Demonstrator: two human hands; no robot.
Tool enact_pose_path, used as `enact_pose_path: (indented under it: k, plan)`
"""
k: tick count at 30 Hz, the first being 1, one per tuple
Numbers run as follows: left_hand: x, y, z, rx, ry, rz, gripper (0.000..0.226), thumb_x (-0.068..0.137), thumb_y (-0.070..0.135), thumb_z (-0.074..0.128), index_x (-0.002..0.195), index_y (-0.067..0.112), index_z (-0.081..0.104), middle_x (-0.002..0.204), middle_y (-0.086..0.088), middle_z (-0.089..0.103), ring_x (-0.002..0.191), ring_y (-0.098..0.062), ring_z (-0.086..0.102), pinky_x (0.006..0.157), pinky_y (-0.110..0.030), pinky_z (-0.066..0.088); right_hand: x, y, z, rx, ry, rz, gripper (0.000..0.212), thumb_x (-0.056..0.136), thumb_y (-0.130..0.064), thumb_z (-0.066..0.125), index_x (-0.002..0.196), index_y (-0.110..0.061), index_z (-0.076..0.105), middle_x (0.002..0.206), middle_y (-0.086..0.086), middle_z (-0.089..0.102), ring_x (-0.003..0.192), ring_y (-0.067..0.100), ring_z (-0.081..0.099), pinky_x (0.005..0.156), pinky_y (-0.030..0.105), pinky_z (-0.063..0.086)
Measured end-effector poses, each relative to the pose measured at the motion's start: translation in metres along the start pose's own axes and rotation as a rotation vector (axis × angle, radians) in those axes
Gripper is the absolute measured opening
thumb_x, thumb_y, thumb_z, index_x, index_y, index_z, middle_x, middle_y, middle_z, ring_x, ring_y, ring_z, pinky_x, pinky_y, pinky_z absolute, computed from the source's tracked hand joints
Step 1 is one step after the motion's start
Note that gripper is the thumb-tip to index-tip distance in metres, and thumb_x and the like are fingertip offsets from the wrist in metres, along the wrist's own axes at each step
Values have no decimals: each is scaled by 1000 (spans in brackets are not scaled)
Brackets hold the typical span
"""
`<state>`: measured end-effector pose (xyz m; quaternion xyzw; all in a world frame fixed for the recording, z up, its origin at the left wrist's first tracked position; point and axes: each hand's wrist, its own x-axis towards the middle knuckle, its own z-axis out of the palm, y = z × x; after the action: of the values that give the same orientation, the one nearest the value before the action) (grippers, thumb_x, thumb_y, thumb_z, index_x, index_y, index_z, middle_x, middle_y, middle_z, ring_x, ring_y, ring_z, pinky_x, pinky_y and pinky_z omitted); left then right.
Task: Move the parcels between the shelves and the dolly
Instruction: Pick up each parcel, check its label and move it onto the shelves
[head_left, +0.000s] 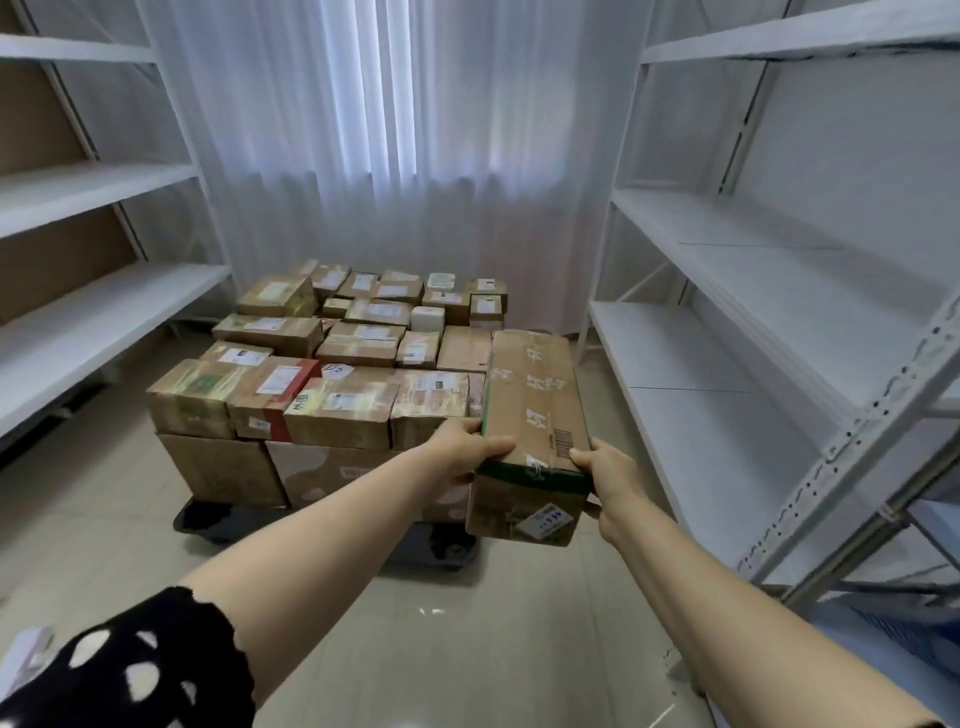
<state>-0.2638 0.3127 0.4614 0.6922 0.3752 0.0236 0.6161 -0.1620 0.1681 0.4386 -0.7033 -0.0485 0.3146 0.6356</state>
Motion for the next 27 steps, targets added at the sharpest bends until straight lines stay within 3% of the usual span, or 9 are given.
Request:
enact_pose_path:
  k: [5, 9, 15, 18, 21, 27]
  plan:
    - [85, 16, -5, -20, 11, -44, 49, 84, 27, 71, 128, 13, 54, 94, 3, 63, 85, -12, 61, 66, -23, 47, 83, -21, 16, 8, -15, 42, 21, 97, -15, 47, 113, -18, 60, 101, 7, 66, 88, 22, 61, 59, 29, 45]
    - [161, 30, -16, -28, -3, -77, 48, 84, 29, 71, 124, 9, 53, 96, 2, 62, 86, -13, 61, 64, -24, 46, 154, -38, 33, 22, 9, 82, 25, 97, -15, 47, 120, -16, 58, 101, 7, 66, 84, 22, 62, 56, 28, 47]
    - [290, 61, -49, -40, -45, -67, 50, 84, 27, 70, 127, 12, 50, 110, -2, 61, 100, -18, 59, 78, -28, 50, 274, -79, 71, 34, 53, 104, 18, 97, -9, 46, 106, -22, 54, 90, 4, 64, 78, 20, 60, 55, 28, 45]
    - [344, 76, -71, -81, -55, -96, 46, 84, 24, 71, 124, 14, 51, 103, 1, 61, 100, -17, 58, 83, -30, 51, 329, -100, 97, 24, 32, 132, 26, 97, -7, 44, 119, -15, 56, 95, 5, 65, 77, 19, 61, 51, 26, 45]
    - [395, 95, -88, -97, -57, -109, 44, 83, 20, 71, 123, 14, 51, 101, 1, 61, 99, -17, 58, 87, -32, 51, 385, -110, 113, 48, 15, 175, 45, 97, -9, 45, 142, -15, 43, 117, 10, 63, 81, 19, 63, 45, 23, 48]
    - [495, 111, -102, -144, -21, -158, 55, 81, 18, 74, 129, 11, 49, 117, -6, 62, 105, -20, 60, 94, -38, 52, 489, -126, 136, 86, -5, 244, 45, 98, -8, 43, 141, -19, 45, 120, 8, 62, 79, 18, 62, 50, 26, 45]
